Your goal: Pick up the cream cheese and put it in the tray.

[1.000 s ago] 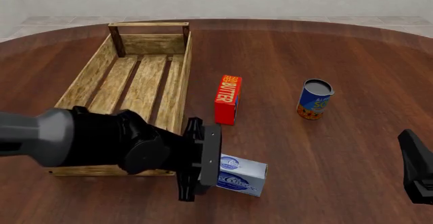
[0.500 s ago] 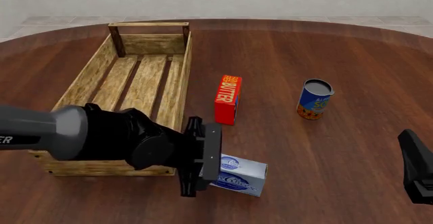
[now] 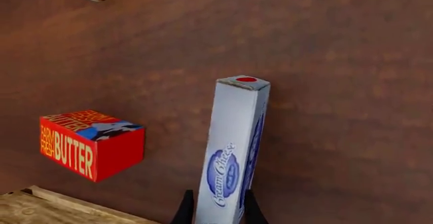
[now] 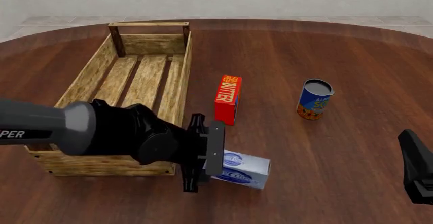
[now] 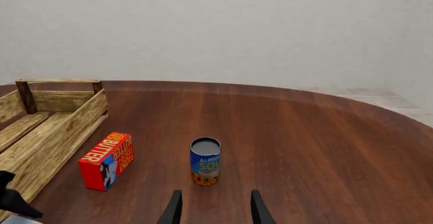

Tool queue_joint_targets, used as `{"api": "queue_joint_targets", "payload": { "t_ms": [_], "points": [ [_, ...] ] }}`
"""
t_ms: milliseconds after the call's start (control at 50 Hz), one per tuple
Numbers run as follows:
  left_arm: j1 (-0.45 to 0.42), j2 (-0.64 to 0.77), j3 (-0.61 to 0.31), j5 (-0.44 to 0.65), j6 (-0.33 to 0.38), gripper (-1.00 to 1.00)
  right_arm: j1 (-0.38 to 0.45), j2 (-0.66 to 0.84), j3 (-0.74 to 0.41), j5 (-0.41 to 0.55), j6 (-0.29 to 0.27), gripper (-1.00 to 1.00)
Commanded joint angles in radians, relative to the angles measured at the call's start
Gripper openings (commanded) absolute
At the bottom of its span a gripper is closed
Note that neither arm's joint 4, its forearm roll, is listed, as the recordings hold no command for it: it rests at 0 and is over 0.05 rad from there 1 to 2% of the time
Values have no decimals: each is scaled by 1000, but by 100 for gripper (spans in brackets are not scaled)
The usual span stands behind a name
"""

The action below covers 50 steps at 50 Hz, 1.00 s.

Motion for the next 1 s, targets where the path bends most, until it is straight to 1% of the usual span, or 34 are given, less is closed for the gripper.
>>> {"api": "queue_joint_targets", "payload": {
  "t_ms": [20, 180, 200, 220, 280, 400, 440, 480, 500, 540, 600, 620, 720, 760, 820, 840, 960, 1000],
  "points": [
    [6, 44, -31, -11, -8, -100, 0, 0, 0, 0, 0, 100],
    [3, 35, -37, 0, -26, -100, 0, -1, 0, 0, 0, 100],
    [0, 30, -44, 6, -32, -100, 0, -1, 0, 0, 0, 100],
    [-2, 26, -66, 22, -54, -100, -1, -1, 0, 0, 1, 100],
    [5, 21, -86, 38, -51, -100, 0, -1, 0, 0, 0, 100],
    [10, 13, -122, 63, -75, -100, 0, 0, 0, 0, 0, 100],
    [-12, -13, -145, 81, -118, -100, 0, -1, 0, 0, 0, 100],
    [-14, -25, -179, 101, -147, -100, 0, 0, 0, 0, 0, 100],
    [-3, -18, -199, 113, -154, -100, 0, -1, 0, 0, 1, 100],
    [1, -15, -211, 117, -151, -100, 0, -1, 0, 0, 0, 100],
    [-2, -18, -211, 120, -151, -100, -1, -1, 0, 0, 1, 100],
    [-7, -25, -228, 136, -170, -100, -1, -1, 0, 0, 0, 100],
    [-8, -31, -247, 154, -191, -100, 0, -1, 0, 0, 0, 100],
    [6, -23, -270, 169, -208, -100, -1, -1, 0, 0, 0, 100],
    [4, -32, -285, 186, -227, -100, 0, -1, 0, 0, 0, 100],
    [7, -32, -301, 198, -246, -100, 0, -1, 0, 0, 0, 100],
    [23, -39, -320, 209, -270, -100, 0, -1, 0, 0, 0, 100],
    [25, -42, -335, 218, -303, -100, -1, 0, 0, 0, 0, 100]
  ]
}}
